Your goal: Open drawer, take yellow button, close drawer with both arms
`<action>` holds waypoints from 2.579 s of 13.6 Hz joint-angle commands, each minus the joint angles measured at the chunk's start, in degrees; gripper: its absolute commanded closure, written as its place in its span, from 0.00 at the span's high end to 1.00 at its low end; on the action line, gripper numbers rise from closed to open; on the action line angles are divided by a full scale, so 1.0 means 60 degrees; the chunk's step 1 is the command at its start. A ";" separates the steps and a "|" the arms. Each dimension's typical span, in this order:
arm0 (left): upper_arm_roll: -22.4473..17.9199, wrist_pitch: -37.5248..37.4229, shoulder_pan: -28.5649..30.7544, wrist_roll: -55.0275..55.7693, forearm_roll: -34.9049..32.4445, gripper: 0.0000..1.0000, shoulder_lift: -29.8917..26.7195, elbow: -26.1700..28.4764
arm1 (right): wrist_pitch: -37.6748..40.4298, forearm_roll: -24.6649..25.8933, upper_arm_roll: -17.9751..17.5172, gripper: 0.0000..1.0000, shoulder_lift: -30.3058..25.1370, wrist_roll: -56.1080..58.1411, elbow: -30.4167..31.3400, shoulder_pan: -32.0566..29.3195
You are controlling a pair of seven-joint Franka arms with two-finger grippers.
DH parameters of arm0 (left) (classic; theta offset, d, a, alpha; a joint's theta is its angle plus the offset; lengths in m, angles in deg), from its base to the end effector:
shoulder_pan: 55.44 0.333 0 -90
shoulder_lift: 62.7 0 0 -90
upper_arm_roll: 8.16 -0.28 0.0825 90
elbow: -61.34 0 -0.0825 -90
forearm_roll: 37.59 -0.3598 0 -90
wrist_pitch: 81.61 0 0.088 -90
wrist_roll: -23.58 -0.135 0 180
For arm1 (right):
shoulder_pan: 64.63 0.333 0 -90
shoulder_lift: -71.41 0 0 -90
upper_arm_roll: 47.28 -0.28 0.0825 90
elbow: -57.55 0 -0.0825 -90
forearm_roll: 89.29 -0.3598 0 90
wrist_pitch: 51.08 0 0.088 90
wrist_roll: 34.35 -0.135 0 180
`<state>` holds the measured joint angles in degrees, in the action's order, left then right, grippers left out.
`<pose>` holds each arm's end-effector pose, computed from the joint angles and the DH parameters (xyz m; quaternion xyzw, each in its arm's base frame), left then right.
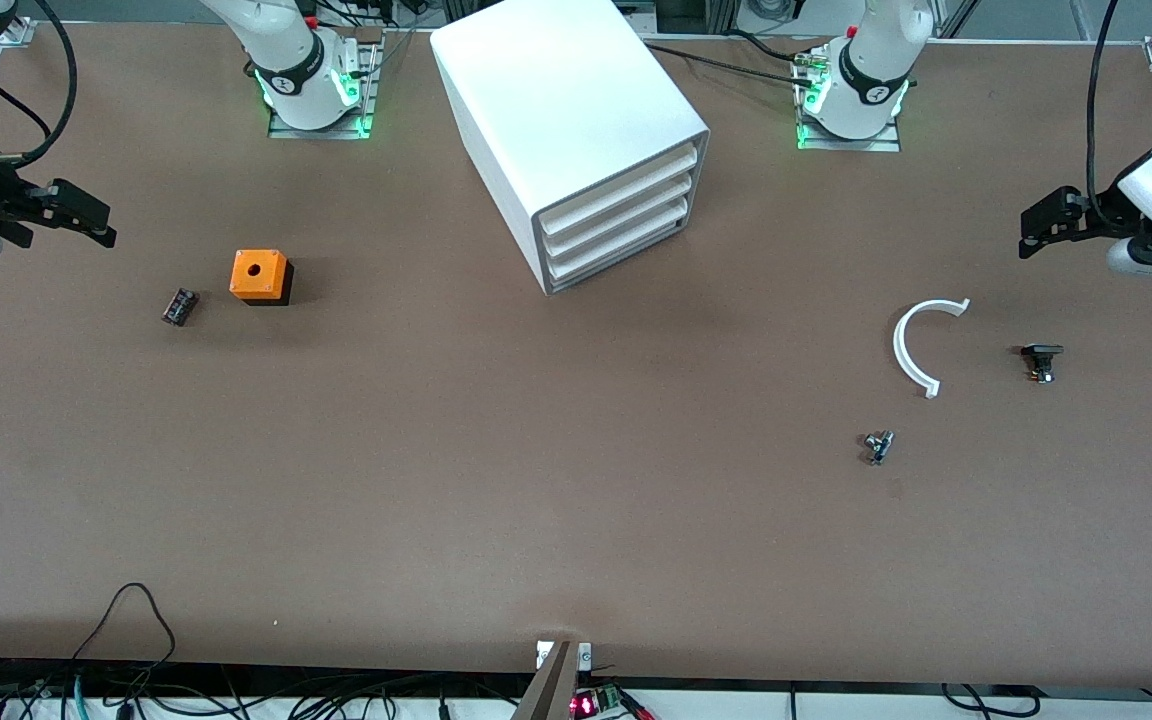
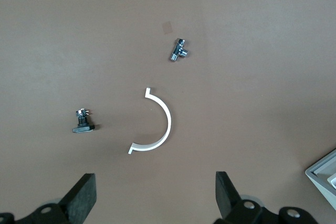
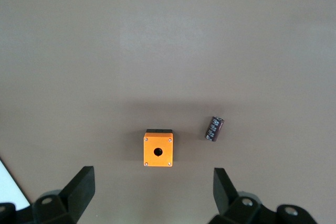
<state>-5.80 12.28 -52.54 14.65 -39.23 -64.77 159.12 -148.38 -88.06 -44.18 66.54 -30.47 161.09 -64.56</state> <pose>0.5222 0.0083 0.5244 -0.9970 0.0743 0.0171 0.0136 0.5104 -0.0304 0.5092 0.9999 0.0090 -0.0125 0.0076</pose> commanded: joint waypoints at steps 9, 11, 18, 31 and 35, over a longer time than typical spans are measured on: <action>0.0208 -0.0487 -0.0074 -0.0314 0.0287 1.00 0.0315 -0.0462 | 0.0132 -0.0058 0.0011 1.00 0.0007 0.0072 -0.0147 0.0003; 0.0223 -0.0486 -0.0088 -0.0300 0.0346 1.00 0.0257 -0.0433 | 0.0103 -0.0058 0.0054 1.00 0.0007 0.0028 -0.0161 -0.0041; 0.0604 -0.0532 -0.0147 -0.0504 0.4424 1.00 0.1412 0.0998 | 0.0132 -0.0073 0.0025 1.00 -0.0022 0.0013 -0.0161 0.0003; 0.4411 0.1974 -0.0235 -0.2058 1.0483 0.92 0.2586 0.5075 | 0.0323 -0.0146 0.0157 1.00 0.0182 0.0160 -0.0176 -0.0056; 0.4486 0.1974 -0.0220 -0.2116 1.0498 0.00 0.2542 0.5192 | 0.0337 -0.0160 0.0128 1.00 0.0198 0.0101 -0.0176 -0.0041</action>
<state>20.69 23.68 -54.53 3.46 22.29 -48.61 189.32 -147.41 -88.06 -43.36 67.61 -30.35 160.88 -64.61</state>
